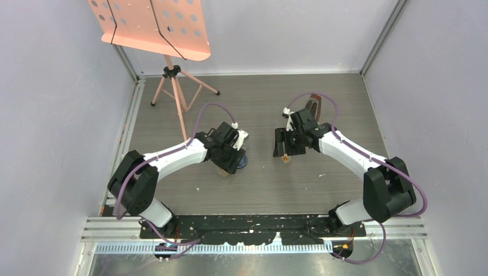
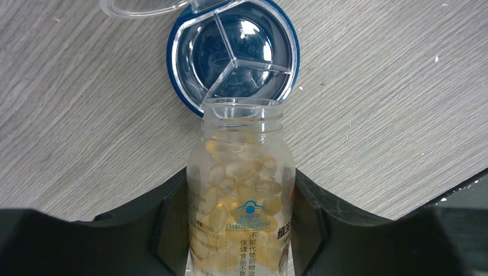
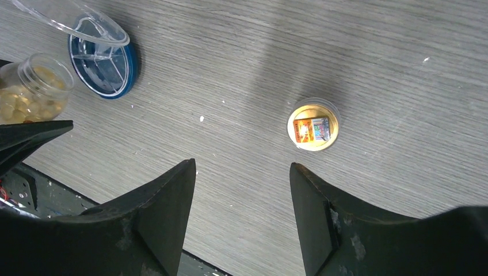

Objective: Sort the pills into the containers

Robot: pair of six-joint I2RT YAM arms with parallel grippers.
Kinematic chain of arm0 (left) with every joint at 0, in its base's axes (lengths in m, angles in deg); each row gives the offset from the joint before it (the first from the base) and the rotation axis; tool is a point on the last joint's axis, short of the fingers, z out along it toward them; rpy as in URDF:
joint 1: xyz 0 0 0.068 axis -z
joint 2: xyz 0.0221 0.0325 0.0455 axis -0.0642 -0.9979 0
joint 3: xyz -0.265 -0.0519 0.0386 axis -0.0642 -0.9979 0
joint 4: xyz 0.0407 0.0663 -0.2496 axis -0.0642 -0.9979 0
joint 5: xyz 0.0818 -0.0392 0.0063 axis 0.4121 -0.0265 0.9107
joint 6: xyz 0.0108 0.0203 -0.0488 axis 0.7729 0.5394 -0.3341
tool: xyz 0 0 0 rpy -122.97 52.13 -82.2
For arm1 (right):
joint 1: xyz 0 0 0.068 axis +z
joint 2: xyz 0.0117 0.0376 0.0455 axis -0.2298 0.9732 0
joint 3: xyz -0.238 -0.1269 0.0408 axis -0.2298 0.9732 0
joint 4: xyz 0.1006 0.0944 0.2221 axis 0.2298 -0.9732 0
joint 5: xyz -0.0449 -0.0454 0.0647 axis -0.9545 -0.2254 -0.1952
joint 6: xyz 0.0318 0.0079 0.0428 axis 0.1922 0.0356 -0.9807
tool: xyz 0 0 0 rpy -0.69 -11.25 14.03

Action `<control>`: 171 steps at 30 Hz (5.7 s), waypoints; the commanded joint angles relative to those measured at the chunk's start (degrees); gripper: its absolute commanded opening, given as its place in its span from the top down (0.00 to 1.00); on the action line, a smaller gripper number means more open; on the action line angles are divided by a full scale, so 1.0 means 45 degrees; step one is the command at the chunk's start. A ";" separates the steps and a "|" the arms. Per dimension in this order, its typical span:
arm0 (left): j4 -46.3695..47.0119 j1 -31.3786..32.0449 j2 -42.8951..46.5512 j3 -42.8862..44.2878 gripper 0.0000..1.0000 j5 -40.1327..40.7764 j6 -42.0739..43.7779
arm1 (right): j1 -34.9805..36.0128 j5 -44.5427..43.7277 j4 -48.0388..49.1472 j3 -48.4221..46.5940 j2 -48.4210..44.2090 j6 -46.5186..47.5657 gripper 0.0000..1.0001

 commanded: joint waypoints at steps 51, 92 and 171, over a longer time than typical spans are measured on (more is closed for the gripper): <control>-0.3421 0.0324 -0.2192 0.3140 1.00 0.0151 -0.0197 | -0.0315 0.0676 0.0704 0.0452 -0.0621 -0.0283 0.33; -0.3348 0.0352 -0.2266 0.3090 1.00 0.0476 -0.0389 | -0.0334 0.0778 0.0675 0.0549 -0.0746 -0.0326 0.34; 1.9770 0.0492 0.7422 -0.5740 0.89 0.1970 0.2144 | -0.0207 -0.2628 -0.2487 -0.2055 0.1378 0.0916 0.28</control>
